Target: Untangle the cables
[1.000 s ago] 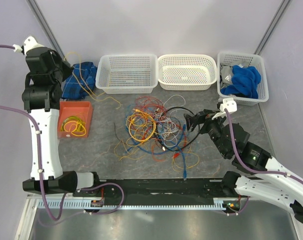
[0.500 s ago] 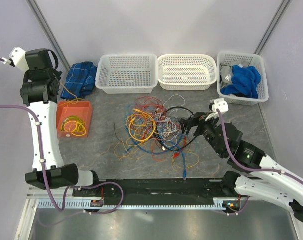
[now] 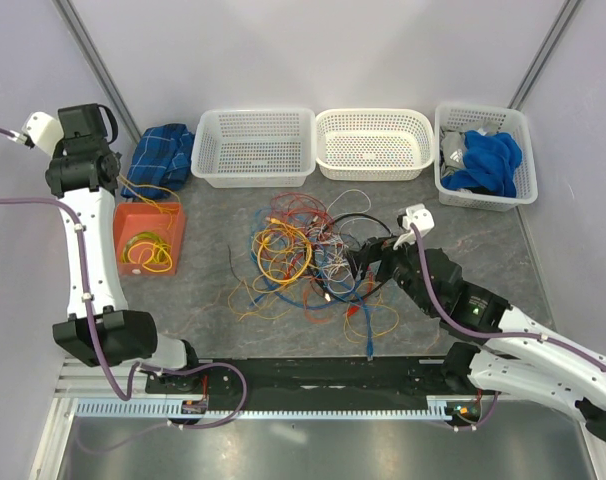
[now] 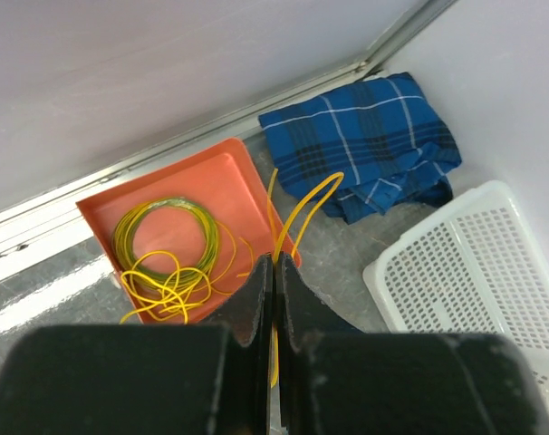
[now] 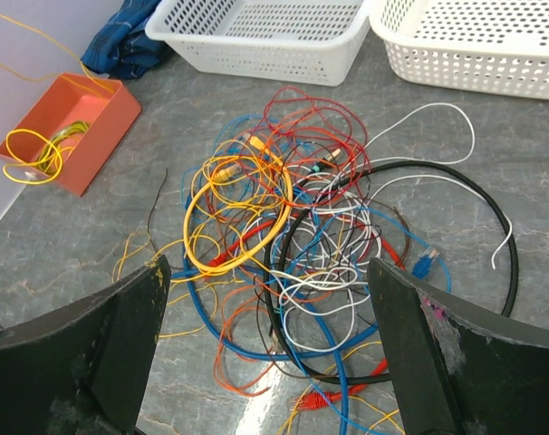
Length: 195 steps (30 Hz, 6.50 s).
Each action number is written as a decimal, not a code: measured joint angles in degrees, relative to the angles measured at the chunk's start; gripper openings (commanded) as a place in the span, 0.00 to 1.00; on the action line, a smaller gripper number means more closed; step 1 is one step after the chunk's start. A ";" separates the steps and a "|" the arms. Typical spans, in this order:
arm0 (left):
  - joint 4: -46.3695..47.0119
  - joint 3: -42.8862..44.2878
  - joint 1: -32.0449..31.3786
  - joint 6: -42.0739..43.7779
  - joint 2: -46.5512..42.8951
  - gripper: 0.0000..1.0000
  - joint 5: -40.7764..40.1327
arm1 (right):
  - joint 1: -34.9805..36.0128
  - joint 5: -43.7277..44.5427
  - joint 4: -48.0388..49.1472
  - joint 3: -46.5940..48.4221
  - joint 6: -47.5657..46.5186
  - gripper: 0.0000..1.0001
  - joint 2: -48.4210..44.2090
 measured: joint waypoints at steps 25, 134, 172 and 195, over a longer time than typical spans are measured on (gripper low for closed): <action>6.43 -30.91 7.67 -8.52 1.84 0.02 -0.66 | 0.00 -2.14 2.58 -3.76 2.32 0.98 1.27; 40.30 -40.68 -54.51 14.16 -15.10 0.02 44.96 | 0.00 5.20 3.15 -9.44 8.92 0.98 -2.45; 58.77 -54.03 -54.42 17.31 -15.91 0.02 73.72 | -11.56 -20.70 25.59 -2.40 18.93 0.36 14.78; 43.54 -48.37 -54.51 17.64 -9.73 1.00 56.72 | -13.92 -19.71 13.92 7.30 9.99 0.00 7.91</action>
